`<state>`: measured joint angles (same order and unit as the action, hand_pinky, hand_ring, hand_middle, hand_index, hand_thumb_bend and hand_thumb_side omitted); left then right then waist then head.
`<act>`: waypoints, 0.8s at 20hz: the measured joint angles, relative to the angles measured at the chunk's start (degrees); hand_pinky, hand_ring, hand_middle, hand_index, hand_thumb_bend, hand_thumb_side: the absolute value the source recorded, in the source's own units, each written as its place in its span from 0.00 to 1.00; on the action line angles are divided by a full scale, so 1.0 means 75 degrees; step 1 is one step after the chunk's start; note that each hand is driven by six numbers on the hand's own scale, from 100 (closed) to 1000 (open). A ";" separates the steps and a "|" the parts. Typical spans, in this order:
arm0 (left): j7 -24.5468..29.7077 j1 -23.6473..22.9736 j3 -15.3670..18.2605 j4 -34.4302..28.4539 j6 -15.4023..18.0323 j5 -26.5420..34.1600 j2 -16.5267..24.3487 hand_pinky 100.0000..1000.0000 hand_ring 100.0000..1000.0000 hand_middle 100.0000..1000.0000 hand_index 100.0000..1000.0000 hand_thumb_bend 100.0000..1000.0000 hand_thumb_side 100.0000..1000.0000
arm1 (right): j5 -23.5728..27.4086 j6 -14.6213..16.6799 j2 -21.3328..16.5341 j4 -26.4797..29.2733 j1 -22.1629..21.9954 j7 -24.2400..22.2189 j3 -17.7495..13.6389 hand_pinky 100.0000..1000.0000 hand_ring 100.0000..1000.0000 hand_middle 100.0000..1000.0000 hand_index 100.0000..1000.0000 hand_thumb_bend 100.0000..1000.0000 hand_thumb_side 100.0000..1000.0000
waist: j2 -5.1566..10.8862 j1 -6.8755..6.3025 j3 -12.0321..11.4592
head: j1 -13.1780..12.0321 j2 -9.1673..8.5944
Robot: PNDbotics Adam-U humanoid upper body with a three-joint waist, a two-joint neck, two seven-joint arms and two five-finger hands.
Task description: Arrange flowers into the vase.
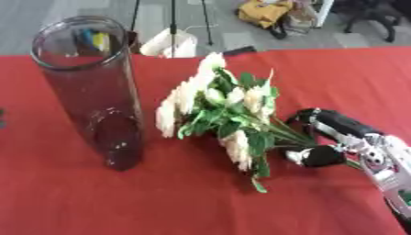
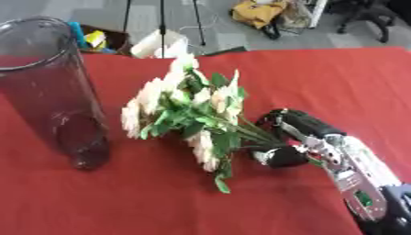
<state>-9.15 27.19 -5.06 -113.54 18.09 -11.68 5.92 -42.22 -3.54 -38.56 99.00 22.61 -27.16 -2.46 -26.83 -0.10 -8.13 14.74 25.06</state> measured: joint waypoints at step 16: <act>0.0104 0.0003 0.0000 0.0000 -0.0025 0.0000 -0.0001 0.57 0.42 0.61 0.76 0.05 1.00 | 0.0221 -0.0099 0.0063 0.0203 -0.0069 0.0166 0.0056 0.97 1.00 0.16 0.73 0.00 0.48 | -0.0038 0.0010 -0.0010 | 0.0001 -0.0001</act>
<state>-8.37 27.21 -5.07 -113.54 17.91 -11.68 5.92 -40.56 -4.29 -38.09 100.52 22.10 -25.92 -2.04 -27.12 -0.02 -8.20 14.75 25.05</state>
